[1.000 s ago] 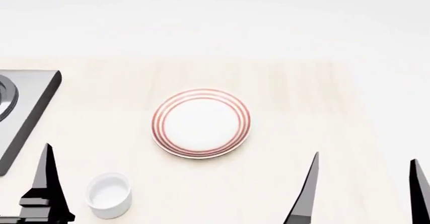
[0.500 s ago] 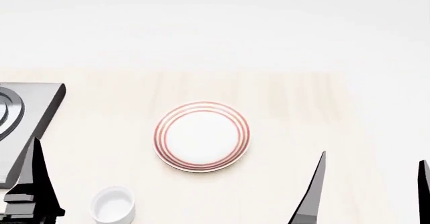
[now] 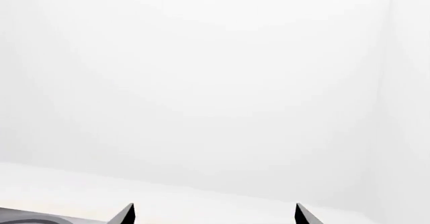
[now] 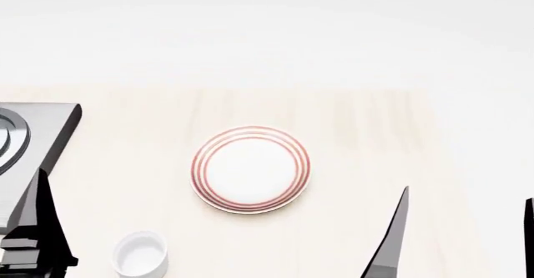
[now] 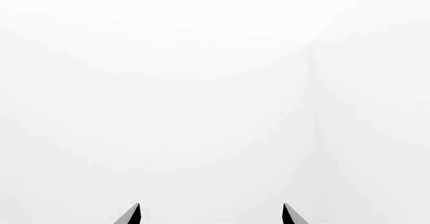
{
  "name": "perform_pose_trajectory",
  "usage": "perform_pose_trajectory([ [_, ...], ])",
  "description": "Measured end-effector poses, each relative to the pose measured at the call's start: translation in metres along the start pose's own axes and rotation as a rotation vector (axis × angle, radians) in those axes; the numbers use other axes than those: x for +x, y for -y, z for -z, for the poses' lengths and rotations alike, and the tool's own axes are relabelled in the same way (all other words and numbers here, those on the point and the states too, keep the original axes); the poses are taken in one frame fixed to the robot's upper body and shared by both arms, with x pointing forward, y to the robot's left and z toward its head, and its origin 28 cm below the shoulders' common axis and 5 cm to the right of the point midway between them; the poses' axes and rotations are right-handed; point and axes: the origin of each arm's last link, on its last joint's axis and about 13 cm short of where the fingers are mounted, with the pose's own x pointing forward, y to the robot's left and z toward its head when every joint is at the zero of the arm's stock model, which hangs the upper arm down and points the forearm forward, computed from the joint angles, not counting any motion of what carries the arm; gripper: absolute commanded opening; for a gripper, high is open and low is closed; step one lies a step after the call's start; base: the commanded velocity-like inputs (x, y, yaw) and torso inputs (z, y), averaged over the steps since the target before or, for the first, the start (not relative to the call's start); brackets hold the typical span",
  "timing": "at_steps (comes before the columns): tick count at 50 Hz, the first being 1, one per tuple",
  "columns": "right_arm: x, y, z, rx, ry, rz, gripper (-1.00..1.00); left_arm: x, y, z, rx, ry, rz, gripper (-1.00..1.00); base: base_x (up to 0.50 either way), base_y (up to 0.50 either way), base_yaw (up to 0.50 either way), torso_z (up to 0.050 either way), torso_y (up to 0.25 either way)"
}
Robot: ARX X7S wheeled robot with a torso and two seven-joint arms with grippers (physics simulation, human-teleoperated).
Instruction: Pick the akita bowl on the cookies box and place it on the plate.
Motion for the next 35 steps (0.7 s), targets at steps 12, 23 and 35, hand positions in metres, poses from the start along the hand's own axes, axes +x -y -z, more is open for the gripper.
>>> perform_pose_trajectory([
  [12,0.0003,0.0007,-0.0006,-0.003,0.003,-0.001,1.0,0.0002,-0.0017,-0.0006,-0.008,0.004,0.005,1.0,0.0,0.0,0.0,0.013,0.0],
  [23,0.0004,0.0016,-0.0016,-0.007,0.008,0.003,1.0,0.0026,-0.0056,-0.006,-0.023,0.033,-0.004,1.0,0.0,0.0,0.0,0.0,-0.212],
  [35,0.0007,0.0023,-0.0027,-0.013,0.013,0.005,1.0,0.0035,-0.0074,-0.0087,-0.026,0.048,-0.015,1.0,0.0,0.0,0.0,0.0,-0.25],
])
